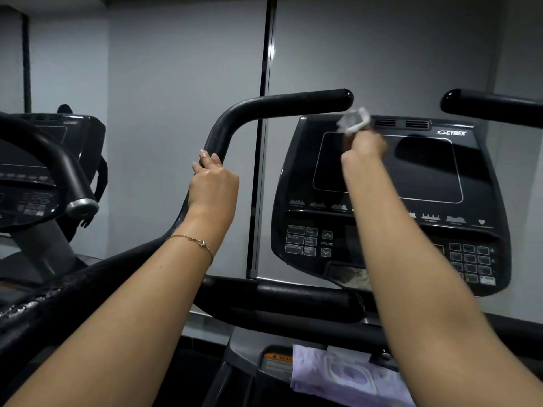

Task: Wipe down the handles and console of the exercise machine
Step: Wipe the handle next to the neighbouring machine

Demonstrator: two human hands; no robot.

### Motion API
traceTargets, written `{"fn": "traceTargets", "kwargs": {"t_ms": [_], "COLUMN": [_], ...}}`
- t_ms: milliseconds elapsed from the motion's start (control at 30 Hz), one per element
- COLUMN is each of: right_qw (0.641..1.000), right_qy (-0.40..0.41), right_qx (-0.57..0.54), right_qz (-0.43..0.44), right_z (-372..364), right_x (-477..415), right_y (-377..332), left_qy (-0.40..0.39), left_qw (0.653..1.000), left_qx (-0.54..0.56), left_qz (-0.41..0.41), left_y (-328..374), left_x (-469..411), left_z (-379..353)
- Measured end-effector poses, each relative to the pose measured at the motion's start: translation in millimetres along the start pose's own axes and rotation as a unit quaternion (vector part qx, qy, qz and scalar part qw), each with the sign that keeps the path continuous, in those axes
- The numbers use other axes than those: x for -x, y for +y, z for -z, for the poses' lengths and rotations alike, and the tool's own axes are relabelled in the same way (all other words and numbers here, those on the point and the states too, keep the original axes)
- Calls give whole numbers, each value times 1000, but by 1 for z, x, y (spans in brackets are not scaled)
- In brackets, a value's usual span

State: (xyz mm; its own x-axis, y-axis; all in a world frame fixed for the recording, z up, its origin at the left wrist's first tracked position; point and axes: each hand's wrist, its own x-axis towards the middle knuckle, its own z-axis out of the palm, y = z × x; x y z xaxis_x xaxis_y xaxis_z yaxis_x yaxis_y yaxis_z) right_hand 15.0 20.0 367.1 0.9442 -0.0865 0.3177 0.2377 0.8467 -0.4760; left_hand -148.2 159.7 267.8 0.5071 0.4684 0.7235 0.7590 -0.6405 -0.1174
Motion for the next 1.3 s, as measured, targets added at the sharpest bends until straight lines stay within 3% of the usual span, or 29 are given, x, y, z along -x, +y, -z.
{"fn": "traceTargets", "kwargs": {"t_ms": [67, 167, 267, 333, 467, 533, 633, 800, 900, 967, 1033, 1067, 1100, 1133, 1167, 1200, 1233, 1300], "right_qw": [995, 982, 980, 982, 979, 983, 984, 983, 981, 983, 982, 966, 918, 840, 736, 640, 569, 498], "right_qy": [-10, -147, -116, -99, -153, -104, -109, -107, -86, -140, -158, -138, -136, -163, -184, -214, -238, -247], "right_qx": [21, 84, 140, 100, 35, -18, 76, 93, -1, 0, 89, 141, 238, 354, 472, 559, 614, 665], "right_qz": [-98, -82, -81, -123, -134, -148, -117, -115, -173, -121, 42, 165, 286, 377, 448, 482, 493, 499], "right_z": [-1, -19, -40, -39, -29, -40, -47, -40, -45, -41, -34, -33, -34, -36, -40, -45, -50, -63], "right_x": [9, 20, 28, 23, 7, 8, 28, 28, 38, 49, 46, 37, 30, 28, 22, 19, 17, 24], "right_y": [14, 24, 26, 25, 21, 26, 37, 32, 43, 43, 27, 15, 3, -5, -10, -12, -10, -2], "left_qy": [2, -1, -4, -5, -3, -1, 4, 2, 4, 6, 13, 15, 14, 11, 10, 11, 11, 10], "left_qw": [1000, 1000, 1000, 1000, 1000, 1000, 1000, 999, 999, 1000, 999, 999, 999, 999, 999, 999, 1000, 1000], "left_qx": [-1, -7, -4, 0, -16, -20, -15, -38, -37, -27, -31, -35, -37, -37, -35, -30, -24, -15], "left_qz": [-1, -2, -2, -3, -4, -5, -4, -13, -6, -6, -12, -14, -16, -17, -16, -13, -10, -7], "left_y": [0, 0, -1, -2, 0, 1, 1, 1, 3, 2, 0, 0, 0, 0, 1, 0, 0, -1], "left_x": [0, 1, 0, 0, 1, 0, 0, 1, -1, 0, 1, 2, 2, 2, 1, 1, 1, 0], "left_z": [-1, -1, 1, 1, 0, 0, 0, 0, 1, 0, -1, 0, 0, 1, 2, 2, 2, 1]}}
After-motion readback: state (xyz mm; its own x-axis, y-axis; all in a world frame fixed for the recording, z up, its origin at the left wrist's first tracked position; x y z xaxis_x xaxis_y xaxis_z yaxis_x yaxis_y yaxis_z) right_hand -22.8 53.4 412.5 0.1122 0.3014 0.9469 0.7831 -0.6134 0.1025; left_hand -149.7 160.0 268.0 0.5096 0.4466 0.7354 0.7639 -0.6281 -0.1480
